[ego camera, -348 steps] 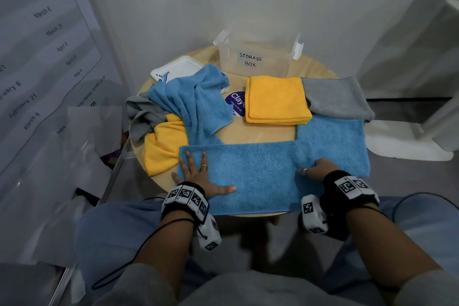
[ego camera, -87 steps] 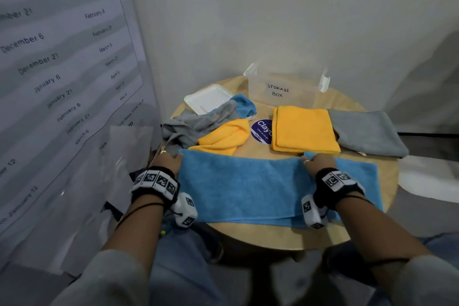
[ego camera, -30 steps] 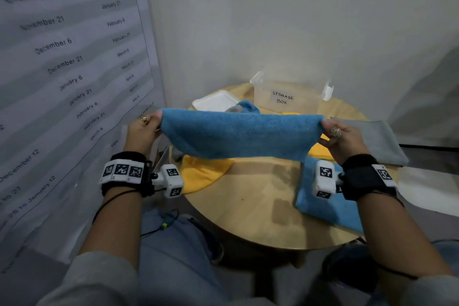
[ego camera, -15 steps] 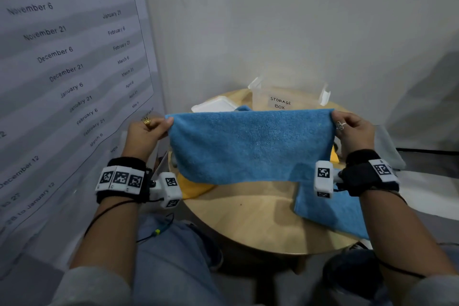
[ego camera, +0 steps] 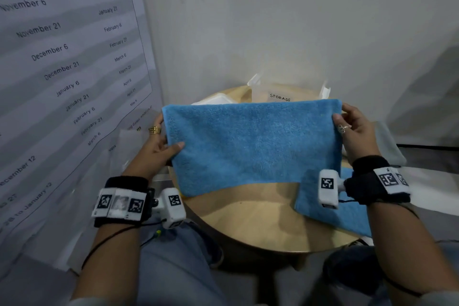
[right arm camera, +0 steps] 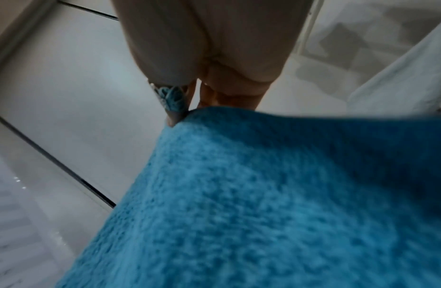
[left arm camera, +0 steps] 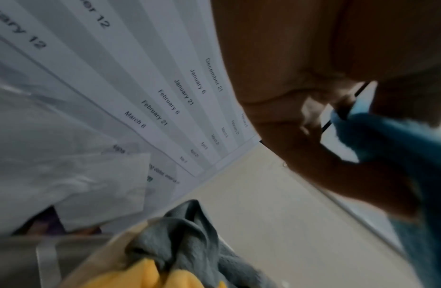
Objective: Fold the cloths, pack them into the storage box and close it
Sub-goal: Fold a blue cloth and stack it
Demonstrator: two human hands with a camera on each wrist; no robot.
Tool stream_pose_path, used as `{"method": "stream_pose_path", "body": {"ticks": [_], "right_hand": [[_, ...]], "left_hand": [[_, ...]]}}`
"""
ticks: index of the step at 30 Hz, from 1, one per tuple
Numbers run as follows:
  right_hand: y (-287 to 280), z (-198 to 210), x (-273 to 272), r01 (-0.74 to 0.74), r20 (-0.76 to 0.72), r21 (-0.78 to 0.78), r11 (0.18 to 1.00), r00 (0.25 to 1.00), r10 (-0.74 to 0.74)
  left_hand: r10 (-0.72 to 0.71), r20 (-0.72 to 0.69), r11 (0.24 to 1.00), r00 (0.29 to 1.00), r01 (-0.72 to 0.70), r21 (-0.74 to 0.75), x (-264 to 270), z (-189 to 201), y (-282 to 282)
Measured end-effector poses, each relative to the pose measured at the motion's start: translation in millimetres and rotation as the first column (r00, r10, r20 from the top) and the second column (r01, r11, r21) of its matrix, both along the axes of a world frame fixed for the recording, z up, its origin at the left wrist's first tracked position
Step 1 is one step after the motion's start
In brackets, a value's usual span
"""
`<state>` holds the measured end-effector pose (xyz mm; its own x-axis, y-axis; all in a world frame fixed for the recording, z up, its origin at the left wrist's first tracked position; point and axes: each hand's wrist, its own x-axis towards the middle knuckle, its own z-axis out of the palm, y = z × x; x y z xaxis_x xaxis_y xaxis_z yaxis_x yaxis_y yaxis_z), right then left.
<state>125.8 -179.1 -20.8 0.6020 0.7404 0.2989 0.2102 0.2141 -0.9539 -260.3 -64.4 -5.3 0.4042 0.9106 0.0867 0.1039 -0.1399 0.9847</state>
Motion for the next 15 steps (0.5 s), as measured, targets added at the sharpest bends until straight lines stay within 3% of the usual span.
{"method": "stream_pose_path", "body": {"ticks": [2,4,9,12,15], "right_hand": [[-10.3,-3.4,1.2,-0.042,0.020,-0.030,0.999,0.999,0.043],[-17.4,-8.4,2.3,-0.050,-0.001,-0.056,0.997,0.999,0.050],[-14.4,-29.9,-18.3,0.001,-0.031,-0.151,0.989,1.000,-0.006],[-9.7,-36.5,-51.1,-0.107,-0.006,-0.188,0.976,0.994,0.108],[-3.8,-37.1,-79.7,-0.210,0.049,-0.226,0.951,0.973,0.226]], "left_hand": [[-0.006,0.055,0.999,0.998,0.008,-0.034,-2.6,-0.2,-9.0],[0.022,0.019,0.999,1.000,-0.021,-0.027,1.1,-0.4,-16.2],[-0.029,-0.261,1.000,0.965,0.027,-0.013,24.3,-30.9,-23.9],[-0.141,-0.348,0.986,0.927,0.162,0.031,54.7,-40.9,-41.2],[-0.251,-0.330,0.945,0.910,0.304,0.119,86.2,-34.5,-61.2]]}}
